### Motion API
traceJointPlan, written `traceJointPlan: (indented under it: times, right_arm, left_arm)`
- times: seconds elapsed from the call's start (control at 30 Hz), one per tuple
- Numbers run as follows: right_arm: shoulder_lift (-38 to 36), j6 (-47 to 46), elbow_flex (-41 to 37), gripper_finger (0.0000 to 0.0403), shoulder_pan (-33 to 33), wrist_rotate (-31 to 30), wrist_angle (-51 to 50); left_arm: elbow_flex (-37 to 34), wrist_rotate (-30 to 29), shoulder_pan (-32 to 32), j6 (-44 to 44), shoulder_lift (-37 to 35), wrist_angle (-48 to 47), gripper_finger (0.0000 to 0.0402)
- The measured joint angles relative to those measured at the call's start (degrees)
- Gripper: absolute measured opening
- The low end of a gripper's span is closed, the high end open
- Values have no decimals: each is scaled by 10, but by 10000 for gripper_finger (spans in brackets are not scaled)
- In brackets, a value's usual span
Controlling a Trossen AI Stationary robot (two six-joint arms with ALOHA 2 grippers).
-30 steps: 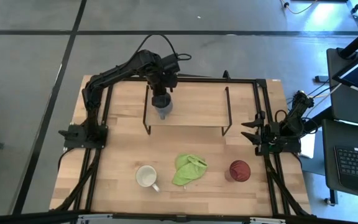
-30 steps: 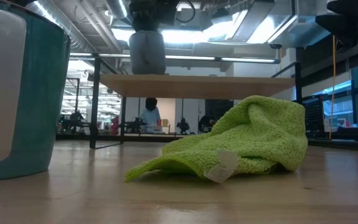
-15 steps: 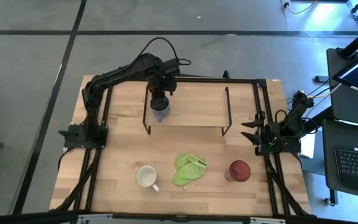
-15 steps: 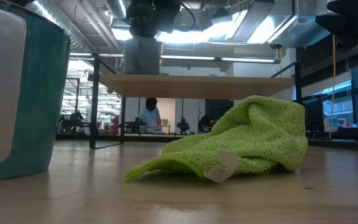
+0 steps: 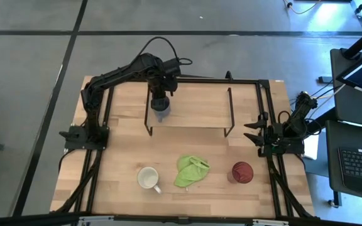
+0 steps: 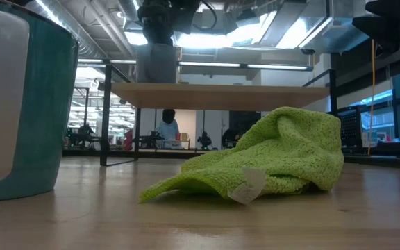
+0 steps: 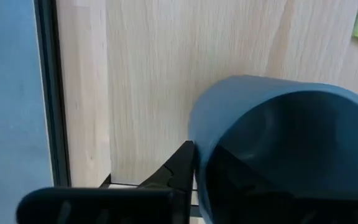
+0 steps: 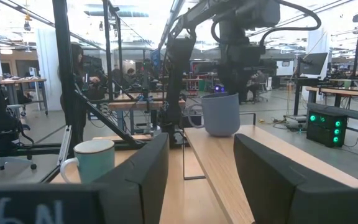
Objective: Stack small to large cups/mugs on shelf
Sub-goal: Put the blue mug on the shelf
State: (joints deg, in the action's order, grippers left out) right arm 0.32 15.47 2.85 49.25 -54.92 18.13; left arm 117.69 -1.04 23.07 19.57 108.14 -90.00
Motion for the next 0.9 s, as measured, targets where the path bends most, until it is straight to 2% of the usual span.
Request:
traceJointPlan:
  times: [0.3, 0.67, 0.9]
  right_arm:
    - [0, 0, 0, 181, 0, 0, 0]
    - [0, 0, 0, 181, 0, 0, 0]
    - [0, 0, 0, 181, 0, 0, 0]
  left_arm:
    - [0, 31, 0, 1, 0, 19, 54]
    - [0, 8, 3, 1, -2, 19, 61]
    - [47, 17, 4, -8, -20, 4, 71]
